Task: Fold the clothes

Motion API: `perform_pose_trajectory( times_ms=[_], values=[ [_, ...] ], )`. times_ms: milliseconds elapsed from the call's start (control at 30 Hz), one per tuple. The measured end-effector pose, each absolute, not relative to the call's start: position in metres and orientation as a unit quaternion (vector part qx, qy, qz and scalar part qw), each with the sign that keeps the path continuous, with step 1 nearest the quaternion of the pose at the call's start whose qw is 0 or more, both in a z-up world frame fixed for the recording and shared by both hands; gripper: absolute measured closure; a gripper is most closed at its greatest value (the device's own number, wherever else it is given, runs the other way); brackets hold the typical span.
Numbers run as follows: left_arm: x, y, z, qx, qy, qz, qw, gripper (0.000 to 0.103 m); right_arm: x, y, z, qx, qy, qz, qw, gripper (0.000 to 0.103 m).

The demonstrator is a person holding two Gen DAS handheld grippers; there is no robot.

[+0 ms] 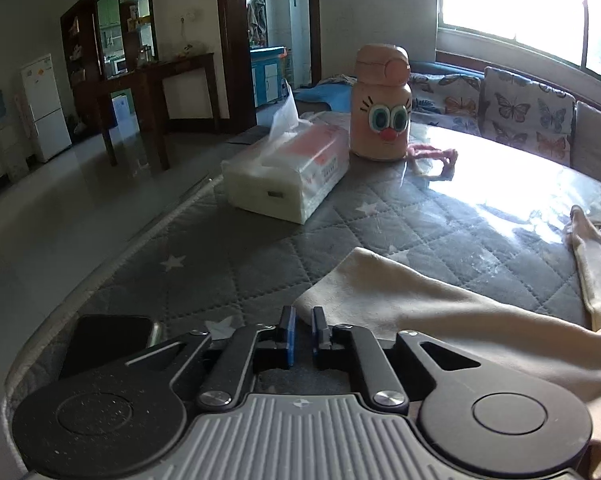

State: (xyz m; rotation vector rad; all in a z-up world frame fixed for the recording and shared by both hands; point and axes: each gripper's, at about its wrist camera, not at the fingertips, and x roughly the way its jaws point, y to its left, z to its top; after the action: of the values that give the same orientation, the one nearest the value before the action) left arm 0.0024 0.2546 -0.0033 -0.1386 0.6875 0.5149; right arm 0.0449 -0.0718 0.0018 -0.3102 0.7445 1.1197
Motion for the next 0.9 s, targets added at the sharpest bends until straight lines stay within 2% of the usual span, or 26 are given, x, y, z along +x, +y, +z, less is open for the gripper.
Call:
perform_pose_trajectory(
  times_ms=[33, 67, 333, 467, 900],
  values=[
    [0.000, 0.253, 0.000, -0.066, 0.330, 0.247, 0.909, 0.077, 0.048, -0.077, 0.004, -0.135, 0.343, 0.507, 0.779, 0.068],
    [-0.002, 0.250, 0.003, -0.064, 0.327, 0.241, 0.911, 0.074, 0.051, -0.084, 0.006, -0.127, 0.344, 0.496, 0.787, 0.068],
    [0.000, 0.192, 0.027, -0.047, 0.310, 0.143, 0.939, 0.066, 0.078, -0.136, 0.005, -0.078, 0.357, 0.388, 0.846, 0.066],
    [0.009, 0.149, 0.032, -0.033, 0.309, 0.073, 0.948, 0.063, 0.087, -0.159, -0.002, -0.066, 0.366, 0.340, 0.864, 0.064],
    [0.030, 0.024, 0.013, 0.010, 0.336, -0.112, 0.935, 0.063, 0.085, -0.206, -0.019, -0.051, 0.388, 0.281, 0.876, 0.062]
  ],
)
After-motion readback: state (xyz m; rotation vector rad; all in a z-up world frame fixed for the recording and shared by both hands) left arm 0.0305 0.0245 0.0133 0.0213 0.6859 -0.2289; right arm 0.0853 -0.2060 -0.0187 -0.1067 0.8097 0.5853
